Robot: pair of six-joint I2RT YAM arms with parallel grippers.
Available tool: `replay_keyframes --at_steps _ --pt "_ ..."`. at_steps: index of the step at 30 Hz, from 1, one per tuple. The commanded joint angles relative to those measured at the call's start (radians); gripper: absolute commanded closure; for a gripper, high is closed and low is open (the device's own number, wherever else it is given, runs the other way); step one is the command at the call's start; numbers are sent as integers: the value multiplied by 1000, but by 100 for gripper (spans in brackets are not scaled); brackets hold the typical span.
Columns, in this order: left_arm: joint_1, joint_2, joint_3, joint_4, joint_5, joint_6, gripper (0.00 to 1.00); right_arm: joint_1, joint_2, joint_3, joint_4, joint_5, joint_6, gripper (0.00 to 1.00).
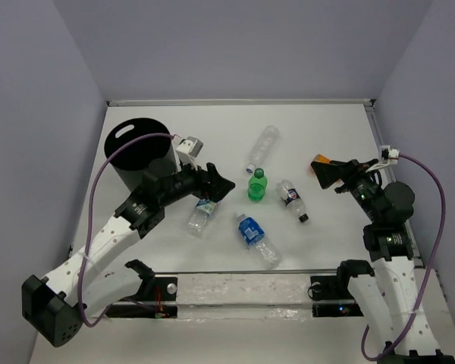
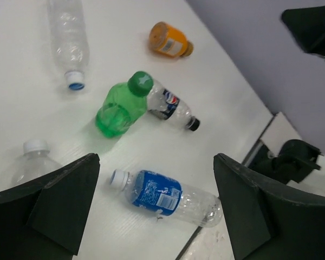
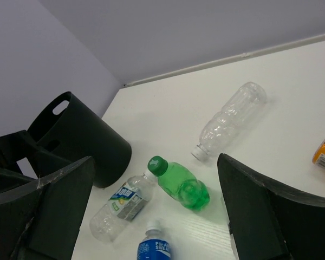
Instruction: Put the plastic bottles in the bin
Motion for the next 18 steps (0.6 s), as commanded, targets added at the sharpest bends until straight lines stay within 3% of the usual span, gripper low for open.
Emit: replay_keyframes --at_steps 1,3,8,18 --pt "-150 77 111 -199 -483 72 3 -4 -13 -14 3 3 0 0" --pt "-213 146 137 -256 -648 64 4 -4 -13 -28 5 4 -1 0" --pt "-228 269 152 -306 -825 9 1 -4 -13 -30 3 -22 -6 0" --pt "-230 469 143 -340 -795 4 1 -4 -38 -43 3 -43 -12 0"
